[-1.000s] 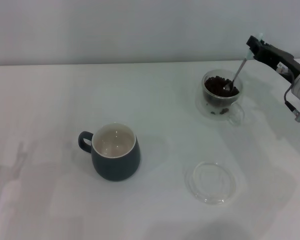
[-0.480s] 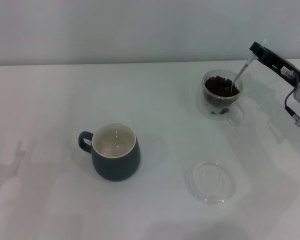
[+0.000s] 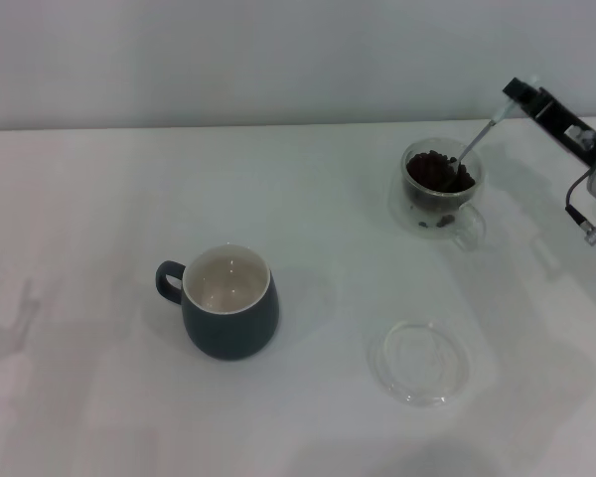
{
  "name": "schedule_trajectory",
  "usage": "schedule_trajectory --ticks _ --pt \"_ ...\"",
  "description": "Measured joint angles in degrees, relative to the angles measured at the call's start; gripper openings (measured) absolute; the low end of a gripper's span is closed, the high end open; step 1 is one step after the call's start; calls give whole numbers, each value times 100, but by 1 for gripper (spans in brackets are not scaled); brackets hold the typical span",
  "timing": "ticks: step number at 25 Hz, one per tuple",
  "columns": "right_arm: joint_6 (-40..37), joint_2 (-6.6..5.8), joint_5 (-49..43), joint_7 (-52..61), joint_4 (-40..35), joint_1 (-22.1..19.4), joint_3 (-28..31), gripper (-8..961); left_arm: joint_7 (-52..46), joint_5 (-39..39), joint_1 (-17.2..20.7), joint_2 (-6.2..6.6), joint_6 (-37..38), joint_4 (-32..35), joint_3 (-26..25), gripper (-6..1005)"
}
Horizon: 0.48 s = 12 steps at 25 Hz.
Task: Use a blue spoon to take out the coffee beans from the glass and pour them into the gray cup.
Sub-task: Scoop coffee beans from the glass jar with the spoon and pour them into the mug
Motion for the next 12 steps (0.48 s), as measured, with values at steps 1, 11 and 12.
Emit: schedule_trajectory --ticks 1,11,12 --pt "2 1 78 7 11 -2 0 143 0 0 0 0 0 -3 0 834" --pt "7 -12 395 370 214 -6 -3 142 0 1 1 0 -1 -75 -4 834" --pt "7 -12 409 426 228 -6 -2 142 0 2 1 0 0 -78 -5 834"
